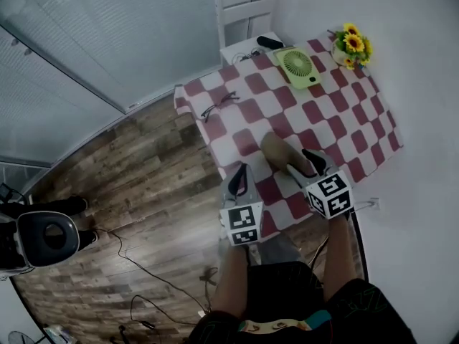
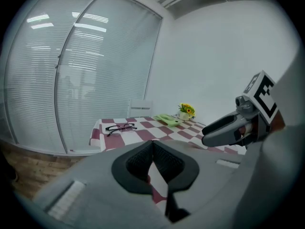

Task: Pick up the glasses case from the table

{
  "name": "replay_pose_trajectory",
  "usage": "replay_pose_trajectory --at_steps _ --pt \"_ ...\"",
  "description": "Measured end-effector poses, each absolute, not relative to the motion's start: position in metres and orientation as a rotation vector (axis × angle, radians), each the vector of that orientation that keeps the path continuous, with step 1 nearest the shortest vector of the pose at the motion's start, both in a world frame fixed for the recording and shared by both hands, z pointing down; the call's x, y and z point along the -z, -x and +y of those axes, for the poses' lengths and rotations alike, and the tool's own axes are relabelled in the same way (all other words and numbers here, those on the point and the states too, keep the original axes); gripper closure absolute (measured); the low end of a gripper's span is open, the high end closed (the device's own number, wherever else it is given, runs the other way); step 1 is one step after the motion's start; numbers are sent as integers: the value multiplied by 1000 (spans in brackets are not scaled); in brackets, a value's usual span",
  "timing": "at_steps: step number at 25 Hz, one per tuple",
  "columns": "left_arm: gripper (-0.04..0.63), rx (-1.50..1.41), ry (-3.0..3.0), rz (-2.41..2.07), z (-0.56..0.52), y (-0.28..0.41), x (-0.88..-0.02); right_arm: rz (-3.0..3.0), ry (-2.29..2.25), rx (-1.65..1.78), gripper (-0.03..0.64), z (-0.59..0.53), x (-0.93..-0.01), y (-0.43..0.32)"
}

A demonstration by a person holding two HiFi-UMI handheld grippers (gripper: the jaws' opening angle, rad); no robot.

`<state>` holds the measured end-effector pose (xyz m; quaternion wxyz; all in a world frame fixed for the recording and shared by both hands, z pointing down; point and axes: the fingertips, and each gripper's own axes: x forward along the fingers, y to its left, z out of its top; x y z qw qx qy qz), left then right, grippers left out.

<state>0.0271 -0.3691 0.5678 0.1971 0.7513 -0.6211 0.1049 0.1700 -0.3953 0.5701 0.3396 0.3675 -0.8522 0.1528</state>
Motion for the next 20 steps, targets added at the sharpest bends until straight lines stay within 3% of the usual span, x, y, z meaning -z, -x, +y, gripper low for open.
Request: replay_pose_trajectory --at_steps 4,9,20 --pt "584 -313 -2028 -1764 -373 -34 -585 -2145 -738 -414 306 -400 -605 -163" --pt "584 -299 -1936 -1822 -382 -38 -599 -2083 -552 -412 259 -407 -632 -157" --pt "584 -303 -1781 -1952 -375 -29 -604 -2044 -354 -534 238 -400 -662 -145"
